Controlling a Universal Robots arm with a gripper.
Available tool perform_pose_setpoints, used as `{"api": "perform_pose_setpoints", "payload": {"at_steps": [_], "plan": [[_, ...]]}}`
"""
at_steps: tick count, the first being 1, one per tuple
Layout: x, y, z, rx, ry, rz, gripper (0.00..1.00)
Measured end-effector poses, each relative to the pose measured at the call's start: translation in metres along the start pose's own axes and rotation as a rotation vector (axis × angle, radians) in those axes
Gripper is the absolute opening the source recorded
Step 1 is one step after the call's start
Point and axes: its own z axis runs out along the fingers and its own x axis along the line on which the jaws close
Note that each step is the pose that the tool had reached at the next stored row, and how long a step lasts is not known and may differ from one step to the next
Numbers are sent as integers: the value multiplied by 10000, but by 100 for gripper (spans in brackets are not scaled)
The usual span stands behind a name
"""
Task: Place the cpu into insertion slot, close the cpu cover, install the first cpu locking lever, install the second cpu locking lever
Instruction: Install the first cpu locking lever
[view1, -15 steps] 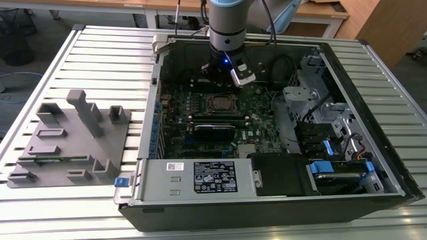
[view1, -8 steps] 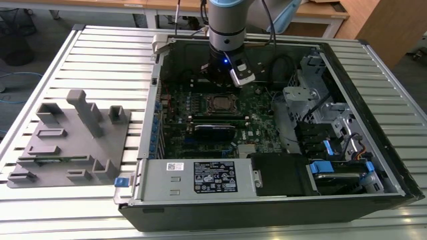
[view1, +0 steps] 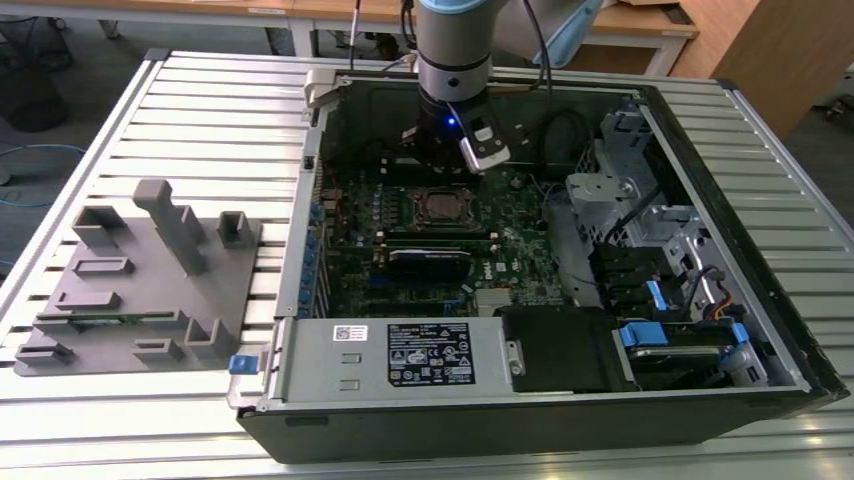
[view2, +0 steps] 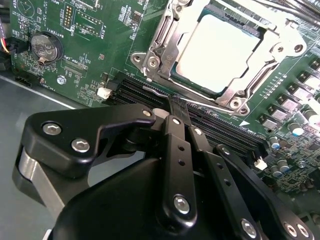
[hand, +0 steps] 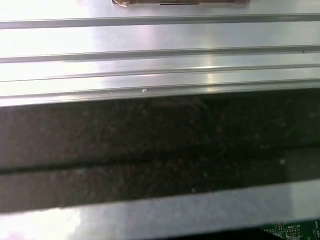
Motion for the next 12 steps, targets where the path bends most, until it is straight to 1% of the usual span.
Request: {"api": "perform_pose_setpoints", "payload": {"at_steps": [12], "plan": [[-3, -1, 18, 1, 0, 1, 10]]}}
